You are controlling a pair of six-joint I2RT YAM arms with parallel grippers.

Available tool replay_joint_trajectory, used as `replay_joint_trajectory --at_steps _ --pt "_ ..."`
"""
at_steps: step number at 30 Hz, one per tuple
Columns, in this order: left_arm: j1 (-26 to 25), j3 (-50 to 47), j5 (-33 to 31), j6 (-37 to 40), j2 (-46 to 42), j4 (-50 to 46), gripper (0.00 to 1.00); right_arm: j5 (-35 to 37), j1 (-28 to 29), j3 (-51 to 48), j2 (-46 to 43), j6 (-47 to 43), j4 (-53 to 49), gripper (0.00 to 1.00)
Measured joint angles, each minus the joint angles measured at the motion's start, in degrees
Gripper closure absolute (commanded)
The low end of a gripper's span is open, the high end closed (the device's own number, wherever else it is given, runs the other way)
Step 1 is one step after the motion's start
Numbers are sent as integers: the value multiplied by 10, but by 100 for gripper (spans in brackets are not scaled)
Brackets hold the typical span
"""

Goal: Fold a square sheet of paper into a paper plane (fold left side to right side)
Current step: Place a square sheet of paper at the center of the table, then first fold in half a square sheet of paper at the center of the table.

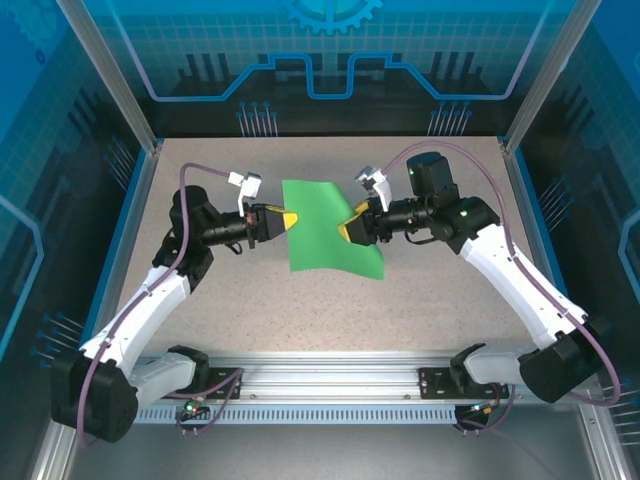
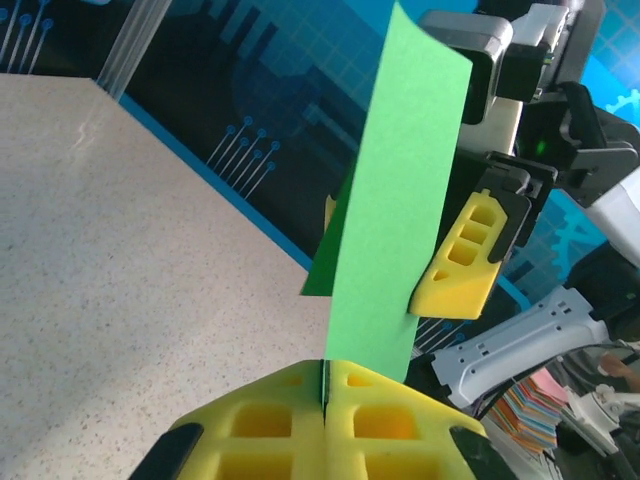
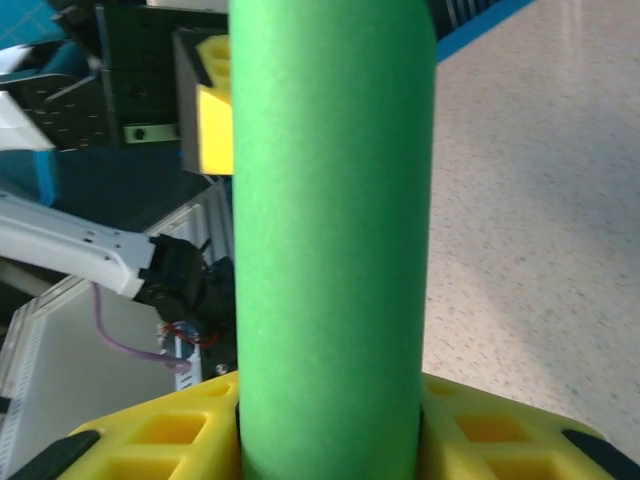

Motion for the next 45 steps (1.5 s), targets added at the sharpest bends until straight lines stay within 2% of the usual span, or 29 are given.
replay_joint_trajectory --at_steps 5,10,15,17,22,29,39,41,45 --pt "0 0 -31 8 21 -38 100 88 -14 -28 -12 21 2 27" --pt "0 0 -70 14 81 -84 100 180 -19 -48 -10 41 -2 23" --pt "0 16 -95 14 186 -139 100 219 -19 -68 5 69 4 23" --pt "0 25 -104 14 226 -157 100 225 -19 -85 13 85 15 29" --pt "0 42 -145 19 300 -212 100 225 -17 -134 55 142 54 51" --pt "0 75 -198 51 341 -293 100 228 9 -148 160 214 104 81" --pt "0 99 -227 75 341 -348 100 238 19 -142 285 272 138 86" --pt "0 101 -226 75 341 -351 97 242 23 -135 304 276 137 86" --pt "0 105 -214 70 341 -352 79 249 28 -125 326 281 129 86"
